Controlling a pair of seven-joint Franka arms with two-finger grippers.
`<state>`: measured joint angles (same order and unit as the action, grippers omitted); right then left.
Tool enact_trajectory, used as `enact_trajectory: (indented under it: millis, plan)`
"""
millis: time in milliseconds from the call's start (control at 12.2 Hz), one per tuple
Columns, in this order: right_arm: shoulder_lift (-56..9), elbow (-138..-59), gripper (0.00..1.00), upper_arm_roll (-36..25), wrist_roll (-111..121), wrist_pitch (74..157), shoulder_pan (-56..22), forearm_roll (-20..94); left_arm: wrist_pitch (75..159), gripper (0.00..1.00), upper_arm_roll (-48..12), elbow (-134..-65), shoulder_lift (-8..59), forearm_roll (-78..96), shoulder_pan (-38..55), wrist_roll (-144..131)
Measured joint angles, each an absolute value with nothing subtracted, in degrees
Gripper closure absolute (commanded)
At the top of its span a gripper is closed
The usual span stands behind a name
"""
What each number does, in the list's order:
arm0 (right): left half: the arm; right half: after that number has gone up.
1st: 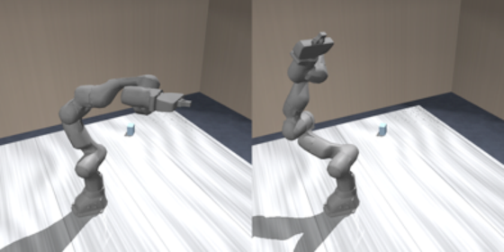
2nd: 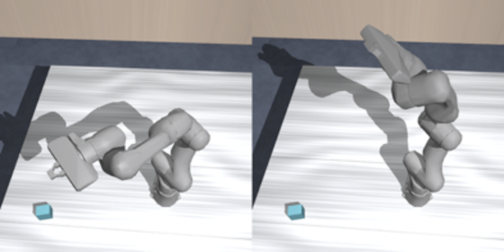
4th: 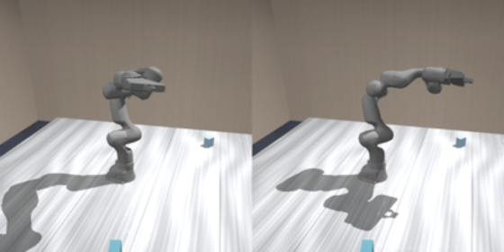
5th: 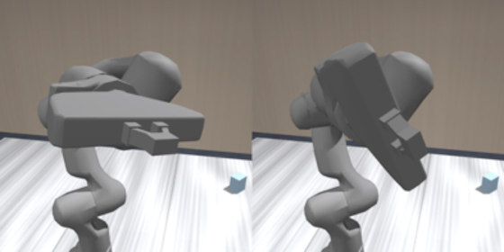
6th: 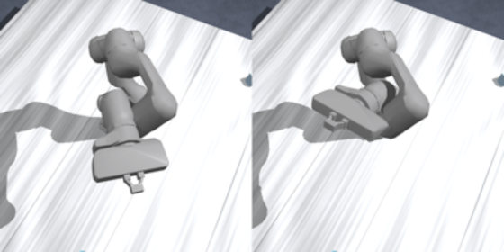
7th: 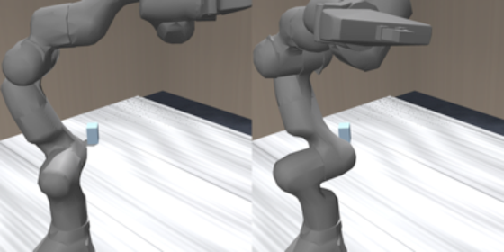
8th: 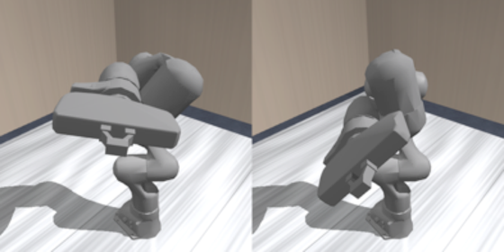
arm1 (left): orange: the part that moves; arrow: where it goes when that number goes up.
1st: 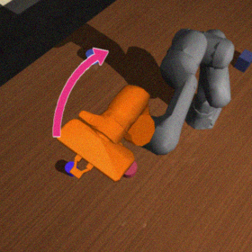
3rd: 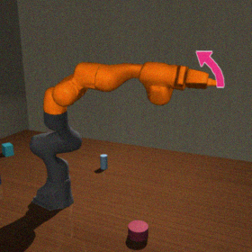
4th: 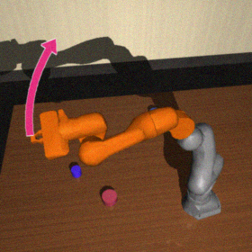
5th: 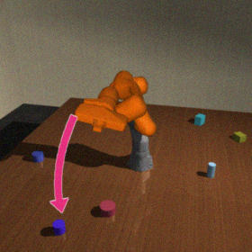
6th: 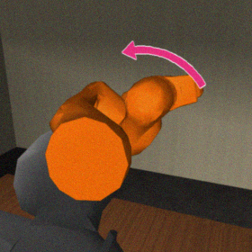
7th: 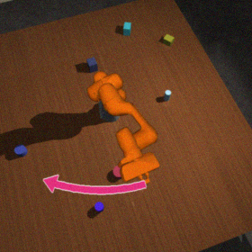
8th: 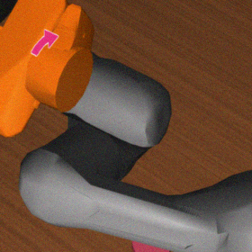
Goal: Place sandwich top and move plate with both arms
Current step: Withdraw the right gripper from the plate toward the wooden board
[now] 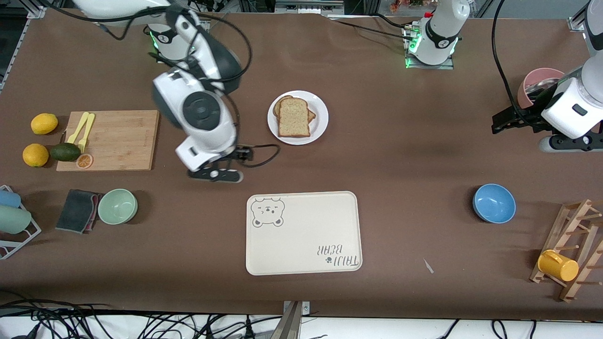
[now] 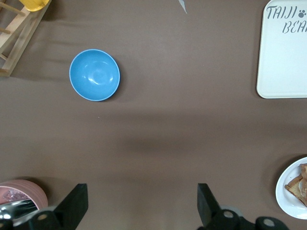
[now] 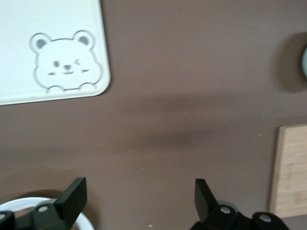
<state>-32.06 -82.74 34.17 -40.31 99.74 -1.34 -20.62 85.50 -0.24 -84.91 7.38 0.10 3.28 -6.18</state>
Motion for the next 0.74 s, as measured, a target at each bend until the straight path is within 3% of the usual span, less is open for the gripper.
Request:
enact_trajectory:
  millis: [408,735]
  plan:
    - [-31.8,-83.2,0.01,34.1,-32.8,99.3,7.4,-16.9,85.5,0.00,-0.1,-84.9,7.4,0.6,3.0,-6.3]
    - [-29.7,-83.5,0.01,34.1,-31.8,99.4,8.3,-16.0,84.2,0.00,0.0,-86.0,7.6,1.5,2.9,-6.3]
